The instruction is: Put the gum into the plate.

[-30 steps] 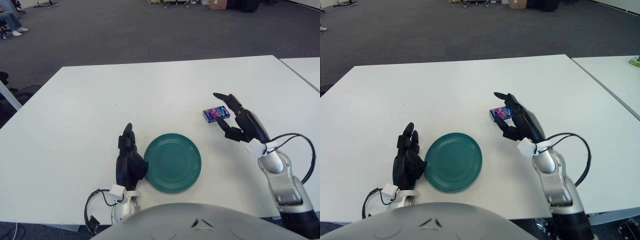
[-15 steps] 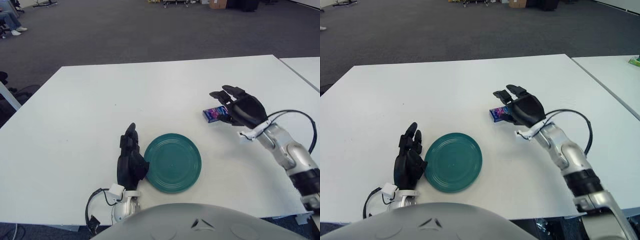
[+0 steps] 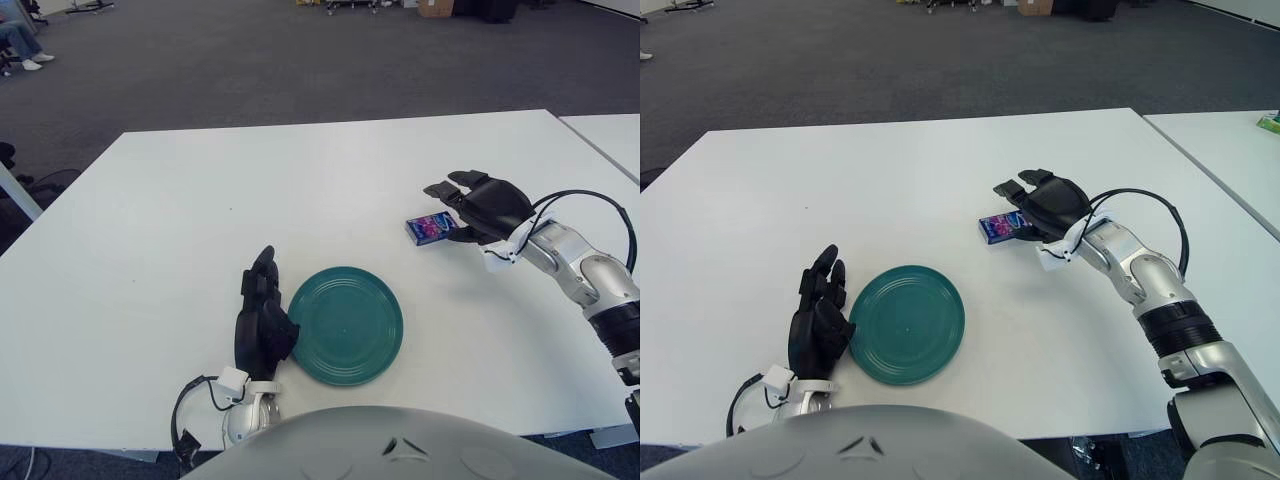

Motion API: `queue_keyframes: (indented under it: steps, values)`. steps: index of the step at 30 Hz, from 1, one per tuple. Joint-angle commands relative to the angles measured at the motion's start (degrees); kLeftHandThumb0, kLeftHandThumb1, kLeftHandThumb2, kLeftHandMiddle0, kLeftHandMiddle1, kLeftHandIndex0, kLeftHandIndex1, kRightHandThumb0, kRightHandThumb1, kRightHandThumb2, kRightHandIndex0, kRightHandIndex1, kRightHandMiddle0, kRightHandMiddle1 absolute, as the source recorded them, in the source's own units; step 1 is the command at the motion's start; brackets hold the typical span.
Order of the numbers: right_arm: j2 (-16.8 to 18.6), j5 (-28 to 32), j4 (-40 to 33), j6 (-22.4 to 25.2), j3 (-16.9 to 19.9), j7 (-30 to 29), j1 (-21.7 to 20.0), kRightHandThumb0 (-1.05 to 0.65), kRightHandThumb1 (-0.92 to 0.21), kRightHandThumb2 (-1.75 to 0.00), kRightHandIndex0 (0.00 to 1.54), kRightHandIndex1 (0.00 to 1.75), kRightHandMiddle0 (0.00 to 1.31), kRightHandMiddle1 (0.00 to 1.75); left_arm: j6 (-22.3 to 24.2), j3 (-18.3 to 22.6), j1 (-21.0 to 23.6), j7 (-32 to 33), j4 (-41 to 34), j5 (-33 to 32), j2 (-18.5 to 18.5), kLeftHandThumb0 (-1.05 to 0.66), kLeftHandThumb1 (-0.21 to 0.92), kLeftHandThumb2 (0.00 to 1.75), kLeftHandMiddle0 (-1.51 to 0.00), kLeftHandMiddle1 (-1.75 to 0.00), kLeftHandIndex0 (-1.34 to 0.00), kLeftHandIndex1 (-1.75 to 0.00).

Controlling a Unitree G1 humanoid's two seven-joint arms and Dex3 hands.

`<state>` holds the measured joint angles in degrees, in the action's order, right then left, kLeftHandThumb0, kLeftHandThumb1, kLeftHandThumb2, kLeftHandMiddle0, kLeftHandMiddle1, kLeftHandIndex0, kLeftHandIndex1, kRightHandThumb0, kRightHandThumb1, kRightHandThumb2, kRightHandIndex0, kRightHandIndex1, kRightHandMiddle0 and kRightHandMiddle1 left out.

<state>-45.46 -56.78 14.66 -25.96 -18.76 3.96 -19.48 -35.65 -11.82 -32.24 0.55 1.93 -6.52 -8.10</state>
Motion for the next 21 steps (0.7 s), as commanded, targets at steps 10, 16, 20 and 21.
queue_keyframes:
  steps: [10, 16, 20, 21]
  values:
    - [0.4, -0.4, 8.9, -4.8, -6.1, 2.6, -8.4, -0.90, -0.92, -0.71, 0.22, 0.00, 0.00, 0.28, 2.7, -0.3, -2.3, -0.8, 0.3, 0.3, 0.2, -1.05, 0.92, 0.99, -0.17, 0.00, 0.00, -0.72]
    - [0.3, 0.7, 11.5, -7.8, -8.0, 4.2, -9.7, -0.91, -0.92, -0.75, 0.23, 0.01, 0.00, 0.26, 3.0, -0.5, -2.5, -1.1, -0.1, 0.2, 0.2, -1.05, 0.92, 0.99, -0.17, 0.00, 0.00, -0.65]
    - [-0.1, 1.8, 11.9, -9.4, -8.6, 5.5, -9.7, -0.91, -0.92, -0.76, 0.23, 0.00, 0.00, 0.24, 3.4, -0.5, -2.6, -0.9, -0.4, 0.5, 0.1, -1.05, 0.92, 0.99, -0.16, 0.00, 0.00, -0.61]
    - [-0.1, 2.0, 11.8, -9.5, -8.6, 6.1, -9.7, -0.91, -0.92, -0.76, 0.23, 0.00, 0.00, 0.24, 3.5, -0.5, -2.6, -0.8, -0.5, 0.7, 0.1, -1.05, 0.92, 0.99, -0.16, 0.00, 0.00, -0.60]
